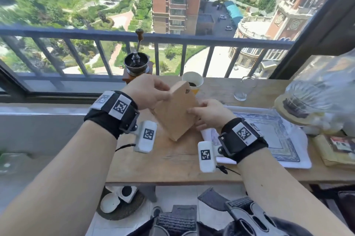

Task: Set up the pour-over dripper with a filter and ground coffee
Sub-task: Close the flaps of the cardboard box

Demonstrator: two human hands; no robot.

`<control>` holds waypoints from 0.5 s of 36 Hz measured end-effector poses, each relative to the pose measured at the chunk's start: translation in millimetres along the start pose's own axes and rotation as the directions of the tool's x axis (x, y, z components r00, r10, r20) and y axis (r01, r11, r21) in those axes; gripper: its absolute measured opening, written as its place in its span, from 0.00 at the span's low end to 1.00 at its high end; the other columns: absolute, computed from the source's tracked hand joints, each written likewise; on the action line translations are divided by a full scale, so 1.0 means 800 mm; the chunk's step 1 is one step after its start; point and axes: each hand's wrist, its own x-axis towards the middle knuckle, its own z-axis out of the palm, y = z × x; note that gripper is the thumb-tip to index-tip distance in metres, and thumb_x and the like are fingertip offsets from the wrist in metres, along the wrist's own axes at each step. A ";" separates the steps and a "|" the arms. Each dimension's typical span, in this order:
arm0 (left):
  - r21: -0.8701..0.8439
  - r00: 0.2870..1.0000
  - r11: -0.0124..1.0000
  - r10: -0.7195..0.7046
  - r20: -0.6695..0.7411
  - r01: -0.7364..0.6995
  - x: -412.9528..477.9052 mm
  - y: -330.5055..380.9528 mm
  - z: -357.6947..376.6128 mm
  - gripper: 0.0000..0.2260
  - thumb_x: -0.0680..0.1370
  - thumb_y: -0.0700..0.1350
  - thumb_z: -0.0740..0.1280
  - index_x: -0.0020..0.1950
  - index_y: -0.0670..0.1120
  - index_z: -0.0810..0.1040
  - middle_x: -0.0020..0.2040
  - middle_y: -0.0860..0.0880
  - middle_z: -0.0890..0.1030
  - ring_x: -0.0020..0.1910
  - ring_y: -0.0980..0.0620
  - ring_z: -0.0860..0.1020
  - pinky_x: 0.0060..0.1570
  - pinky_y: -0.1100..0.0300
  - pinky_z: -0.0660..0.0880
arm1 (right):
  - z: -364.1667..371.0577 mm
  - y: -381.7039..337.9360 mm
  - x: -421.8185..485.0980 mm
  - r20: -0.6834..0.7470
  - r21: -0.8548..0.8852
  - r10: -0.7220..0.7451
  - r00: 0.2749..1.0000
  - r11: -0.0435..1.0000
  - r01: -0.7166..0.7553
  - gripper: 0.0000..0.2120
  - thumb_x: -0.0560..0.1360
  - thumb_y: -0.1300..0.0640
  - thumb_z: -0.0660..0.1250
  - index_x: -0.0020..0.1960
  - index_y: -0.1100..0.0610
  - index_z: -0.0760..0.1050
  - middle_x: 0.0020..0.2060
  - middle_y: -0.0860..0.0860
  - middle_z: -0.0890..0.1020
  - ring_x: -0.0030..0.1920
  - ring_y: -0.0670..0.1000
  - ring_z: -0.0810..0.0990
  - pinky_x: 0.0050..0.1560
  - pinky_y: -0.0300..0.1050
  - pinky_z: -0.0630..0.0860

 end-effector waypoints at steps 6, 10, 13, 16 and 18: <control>0.061 0.997 0.995 0.080 -0.014 -0.079 -0.003 -0.008 0.007 0.13 0.71 0.51 0.77 0.56 0.58 0.87 0.35 0.71 0.79 0.41 0.72 0.78 0.31 0.77 0.70 | 0.001 -0.005 -0.007 -0.070 -0.117 -0.147 0.987 0.984 0.138 0.25 0.72 0.49 0.78 0.63 0.62 0.79 0.48 0.51 0.82 0.45 0.52 0.79 0.49 0.51 0.76; 0.153 0.997 0.985 0.077 0.024 -0.079 -0.004 -0.013 0.015 0.13 0.72 0.52 0.77 0.55 0.61 0.87 0.37 0.70 0.76 0.41 0.66 0.77 0.32 0.75 0.68 | 0.007 -0.012 -0.014 0.014 -0.043 -0.238 0.971 0.970 0.238 0.30 0.72 0.54 0.79 0.71 0.48 0.74 0.58 0.49 0.80 0.56 0.50 0.80 0.53 0.46 0.80; 0.149 0.996 0.986 0.063 0.064 -0.072 -0.004 -0.017 0.016 0.13 0.72 0.52 0.76 0.57 0.60 0.87 0.40 0.67 0.78 0.45 0.63 0.79 0.36 0.71 0.71 | 0.013 -0.013 -0.016 0.027 -0.019 -0.249 0.968 0.968 0.250 0.24 0.73 0.60 0.78 0.67 0.52 0.77 0.54 0.51 0.80 0.52 0.52 0.82 0.43 0.41 0.81; 0.136 0.994 0.987 0.076 0.080 -0.087 -0.005 -0.016 0.012 0.14 0.74 0.54 0.75 0.59 0.58 0.87 0.43 0.66 0.80 0.47 0.62 0.80 0.40 0.68 0.73 | 0.014 -0.011 -0.016 0.004 0.005 -0.241 0.971 0.971 0.241 0.24 0.72 0.62 0.77 0.66 0.52 0.78 0.55 0.51 0.81 0.53 0.53 0.83 0.49 0.47 0.85; 0.127 0.995 0.988 0.075 0.067 -0.083 -0.005 -0.014 0.009 0.11 0.76 0.56 0.73 0.57 0.57 0.88 0.43 0.61 0.83 0.45 0.61 0.80 0.39 0.66 0.73 | 0.014 -0.010 -0.017 -0.002 0.028 -0.230 0.973 0.973 0.230 0.25 0.71 0.62 0.78 0.66 0.52 0.78 0.56 0.52 0.81 0.53 0.54 0.84 0.51 0.52 0.85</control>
